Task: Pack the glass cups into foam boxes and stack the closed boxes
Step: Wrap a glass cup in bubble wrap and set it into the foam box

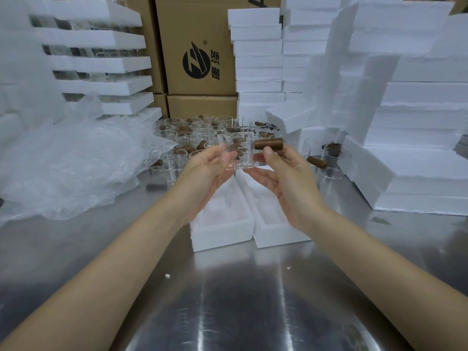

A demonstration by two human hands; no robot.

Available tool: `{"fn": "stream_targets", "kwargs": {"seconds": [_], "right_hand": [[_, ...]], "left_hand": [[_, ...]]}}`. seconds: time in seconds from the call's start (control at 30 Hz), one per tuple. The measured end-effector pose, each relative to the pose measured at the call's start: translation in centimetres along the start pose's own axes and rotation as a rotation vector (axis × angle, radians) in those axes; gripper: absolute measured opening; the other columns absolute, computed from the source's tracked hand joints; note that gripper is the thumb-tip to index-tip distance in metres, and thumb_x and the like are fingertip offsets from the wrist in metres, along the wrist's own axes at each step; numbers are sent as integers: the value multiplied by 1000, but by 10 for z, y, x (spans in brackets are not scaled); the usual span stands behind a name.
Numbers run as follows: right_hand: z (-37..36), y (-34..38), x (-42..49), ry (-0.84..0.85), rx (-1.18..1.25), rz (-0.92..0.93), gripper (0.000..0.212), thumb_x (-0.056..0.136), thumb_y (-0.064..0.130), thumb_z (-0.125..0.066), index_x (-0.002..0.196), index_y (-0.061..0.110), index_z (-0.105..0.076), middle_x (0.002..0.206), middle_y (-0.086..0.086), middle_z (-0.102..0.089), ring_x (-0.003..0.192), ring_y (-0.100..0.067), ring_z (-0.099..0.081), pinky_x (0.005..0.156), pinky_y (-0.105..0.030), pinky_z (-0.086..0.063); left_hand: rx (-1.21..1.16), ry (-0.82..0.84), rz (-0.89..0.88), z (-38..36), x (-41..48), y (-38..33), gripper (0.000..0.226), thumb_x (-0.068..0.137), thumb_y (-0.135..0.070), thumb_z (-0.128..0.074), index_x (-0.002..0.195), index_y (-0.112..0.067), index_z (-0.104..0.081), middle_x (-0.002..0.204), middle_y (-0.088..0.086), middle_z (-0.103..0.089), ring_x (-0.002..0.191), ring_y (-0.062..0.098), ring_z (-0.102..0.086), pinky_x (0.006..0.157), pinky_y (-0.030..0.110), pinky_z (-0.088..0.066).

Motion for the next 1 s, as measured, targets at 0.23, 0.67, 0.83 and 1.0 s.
{"fn": "stream_targets", "kwargs": {"seconds": [0.23,0.67,0.83,1.0], "right_hand": [[0,0,1,1,-49,4,12,97,17,-57,103,17,-68,99,-7,-69,82,-23,-72,71,-23,-56],[0,-8,6,17,332,-157,7,94,14,-55,89,10,-58,69,-1,-56,55,-10,-52,48,-17,-44],[1,-9,6,-5,405,-156,14,91,6,-51,83,7,-62,68,-4,-58,59,-15,-52,49,-20,-47],[2,-9,6,-47,420,-149,23,89,4,-51,73,8,-66,66,-4,-60,57,-16,-52,48,-21,-46]], "left_hand": [[-9,3,0,-1,0,0,41,102,-10,-43,142,-5,-39,129,4,-58,126,14,-52,98,20,-47],[593,123,-498,-3,-10,-27,59,93,-8,-61,135,-43,-40,139,-20,-48,128,-7,-43,106,17,-36],[1003,-376,-617,53,-13,-66,31,95,-11,-56,125,-14,-61,126,-2,-61,110,2,-53,99,11,-34],[1397,-881,-154,144,-19,-66,44,88,-15,-64,126,4,-54,136,26,-46,128,42,-36,106,49,-27]]}}
Point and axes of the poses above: each hand's wrist, its own x-axis towards the middle knuckle, its own z-axis out of the back of the hand, y = z × x, the point moved 7 cm from there along x, towards the middle knuckle
